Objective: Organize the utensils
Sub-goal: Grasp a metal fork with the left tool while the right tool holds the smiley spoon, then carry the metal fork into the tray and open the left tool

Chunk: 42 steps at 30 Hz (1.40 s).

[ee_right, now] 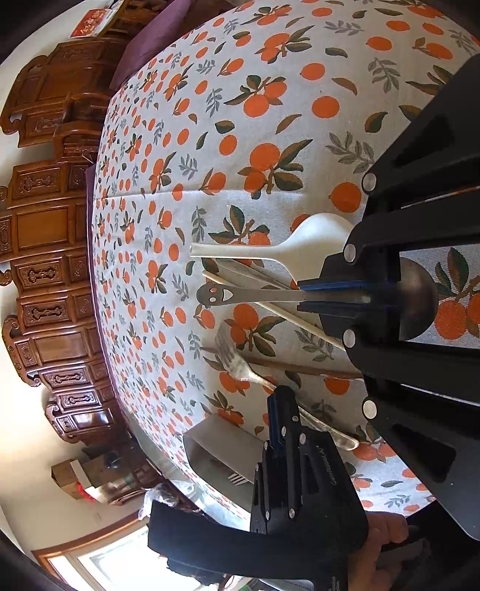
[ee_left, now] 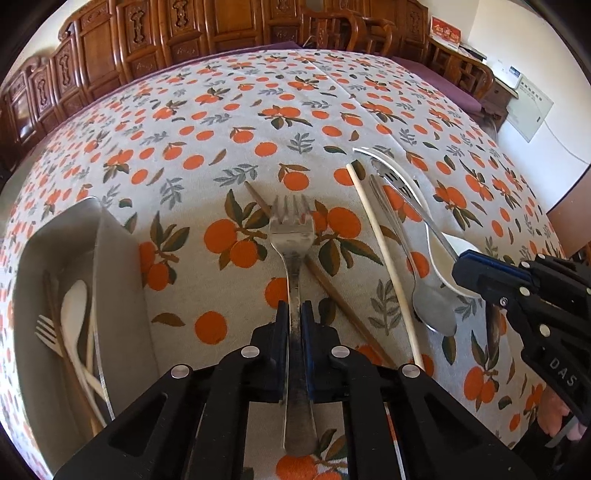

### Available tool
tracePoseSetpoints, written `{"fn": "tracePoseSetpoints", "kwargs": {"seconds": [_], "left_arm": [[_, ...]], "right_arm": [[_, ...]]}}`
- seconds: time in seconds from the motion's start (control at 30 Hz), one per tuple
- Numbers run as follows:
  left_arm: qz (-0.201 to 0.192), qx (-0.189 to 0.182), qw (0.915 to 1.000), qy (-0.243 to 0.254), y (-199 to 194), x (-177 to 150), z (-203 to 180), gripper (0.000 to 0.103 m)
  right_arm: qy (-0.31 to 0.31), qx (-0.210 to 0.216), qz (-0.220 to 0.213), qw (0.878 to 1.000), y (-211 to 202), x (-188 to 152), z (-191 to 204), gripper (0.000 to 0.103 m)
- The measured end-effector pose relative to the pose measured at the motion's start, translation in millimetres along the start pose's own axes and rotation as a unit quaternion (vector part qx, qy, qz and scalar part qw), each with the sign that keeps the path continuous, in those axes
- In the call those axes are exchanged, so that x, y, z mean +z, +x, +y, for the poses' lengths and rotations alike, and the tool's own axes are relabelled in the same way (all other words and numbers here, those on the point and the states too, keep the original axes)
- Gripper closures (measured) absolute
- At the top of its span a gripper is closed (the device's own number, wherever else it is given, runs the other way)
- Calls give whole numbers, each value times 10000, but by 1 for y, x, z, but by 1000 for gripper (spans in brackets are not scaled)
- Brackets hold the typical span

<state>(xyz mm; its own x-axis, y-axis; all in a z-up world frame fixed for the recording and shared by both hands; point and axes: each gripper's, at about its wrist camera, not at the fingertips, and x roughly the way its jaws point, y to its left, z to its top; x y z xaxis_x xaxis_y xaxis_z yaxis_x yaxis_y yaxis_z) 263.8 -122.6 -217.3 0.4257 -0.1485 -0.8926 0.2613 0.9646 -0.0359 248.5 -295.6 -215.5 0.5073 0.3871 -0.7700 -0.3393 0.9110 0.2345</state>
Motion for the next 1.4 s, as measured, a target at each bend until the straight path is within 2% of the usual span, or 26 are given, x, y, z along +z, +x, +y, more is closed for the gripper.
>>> {"fn": "tracePoseSetpoints", "kwargs": {"seconds": [0.67, 1.03, 1.4], "left_arm": [[-683, 8, 9975, 169, -81, -8, 4, 97], [-966, 59, 9953, -19, -117, -16, 35, 97], [-1167, 67, 9927, -289, -134, -18, 75, 97]], "right_arm": [[-168, 195, -117, 9996, -7, 3, 24, 96], [-398, 346, -162, 9985, -10, 1, 52, 96], [-507, 422, -127, 9977, -6, 1, 66, 96]]}}
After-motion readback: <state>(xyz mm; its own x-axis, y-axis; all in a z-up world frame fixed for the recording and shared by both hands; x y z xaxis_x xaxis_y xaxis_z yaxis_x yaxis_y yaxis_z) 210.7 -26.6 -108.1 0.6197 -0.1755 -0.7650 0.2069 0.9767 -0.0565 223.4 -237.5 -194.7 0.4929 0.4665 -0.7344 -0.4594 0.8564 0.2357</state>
